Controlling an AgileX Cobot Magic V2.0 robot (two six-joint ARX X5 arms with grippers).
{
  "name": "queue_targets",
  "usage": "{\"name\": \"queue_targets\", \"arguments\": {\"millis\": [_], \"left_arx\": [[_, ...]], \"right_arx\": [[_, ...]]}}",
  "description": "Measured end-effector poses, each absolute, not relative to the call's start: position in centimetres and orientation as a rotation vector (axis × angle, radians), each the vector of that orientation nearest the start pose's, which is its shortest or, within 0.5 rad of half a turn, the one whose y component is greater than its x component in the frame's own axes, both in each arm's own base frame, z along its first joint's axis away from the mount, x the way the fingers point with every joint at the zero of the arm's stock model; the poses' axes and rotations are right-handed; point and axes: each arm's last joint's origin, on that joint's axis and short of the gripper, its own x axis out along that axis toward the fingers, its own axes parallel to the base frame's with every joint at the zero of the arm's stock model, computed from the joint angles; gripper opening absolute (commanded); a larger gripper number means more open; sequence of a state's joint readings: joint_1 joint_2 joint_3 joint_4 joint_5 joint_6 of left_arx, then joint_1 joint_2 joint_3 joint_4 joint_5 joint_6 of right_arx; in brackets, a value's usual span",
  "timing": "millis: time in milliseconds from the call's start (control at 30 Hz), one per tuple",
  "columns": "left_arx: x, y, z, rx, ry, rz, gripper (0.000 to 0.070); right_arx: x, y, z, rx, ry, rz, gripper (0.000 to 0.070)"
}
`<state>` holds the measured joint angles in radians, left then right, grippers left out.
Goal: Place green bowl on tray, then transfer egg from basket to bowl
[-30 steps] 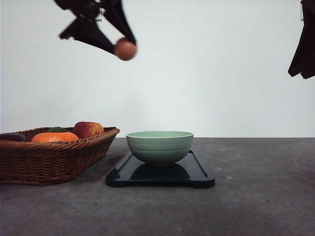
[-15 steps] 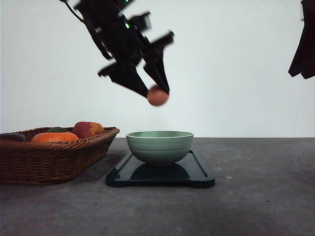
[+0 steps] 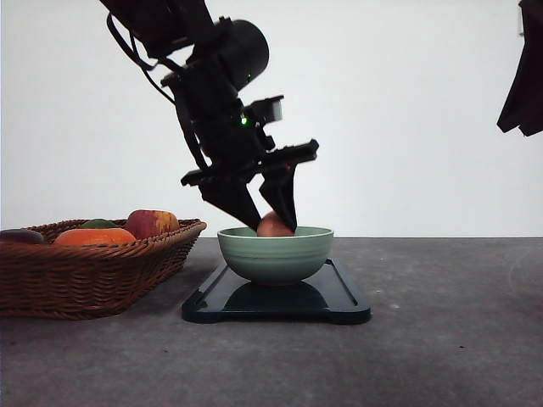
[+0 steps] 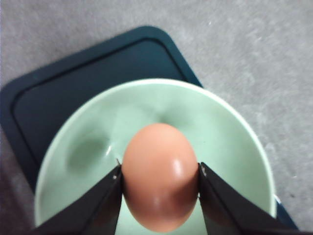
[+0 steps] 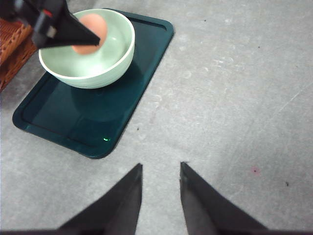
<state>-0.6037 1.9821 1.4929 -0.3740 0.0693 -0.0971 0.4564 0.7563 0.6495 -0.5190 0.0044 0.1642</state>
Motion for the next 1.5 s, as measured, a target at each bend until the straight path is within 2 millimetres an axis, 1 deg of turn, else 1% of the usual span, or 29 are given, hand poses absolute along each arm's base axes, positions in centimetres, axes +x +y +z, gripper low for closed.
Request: {"name": "queue_targets", "arguments": {"millis": [133,233,967,1033,1100,1133,1167,1367,1500], "left_arx": [[35.8,-24.9,19.6,0.154,0.91,-0.582,0.0187],[35.8,-25.0,19.0,0.16,0.926,-0.58,0.0188],[35.8,-25.1,19.0,0.159,0.922,-0.583,0.0191],[35.8,-25.1,19.0,0.159,0.923,-0.583,0.0218],[35.8,-25.1,19.0,0.159,0.926,-0.582,0.0303],[35.8,-25.1,19.0,0.157,0.928,-0.58,0.0336],[35.8,-25.1,19.0,0.153,0.93,-0.578,0.0348],[35.6,-25.3,19.0,0.131,0.94,-0.579,0.0352],[35.7,-25.5,19.7,0.117,0.94,-0.58,0.0351]], "right_arx": [[14.0,6.9,26.2,0.012,0.648,0.385,0.015],[14.0,6.9,26.2,0.012,0.648,0.385,0.015],[14.0,6.9,26.1,0.012,0.652,0.388,0.015],[14.0,6.9,26.1,0.012,0.652,0.388,0.015],[14.0,6.9,26.1,0.012,0.652,0.388,0.015],[14.0,6.9,26.1,0.012,0.652,0.388,0.015],[14.0,6.9,26.1,0.012,0.653,0.387,0.015],[13.9,6.8,26.0,0.007,0.673,0.385,0.015],[13.8,6.8,25.8,0.003,0.687,0.383,0.015]]}}
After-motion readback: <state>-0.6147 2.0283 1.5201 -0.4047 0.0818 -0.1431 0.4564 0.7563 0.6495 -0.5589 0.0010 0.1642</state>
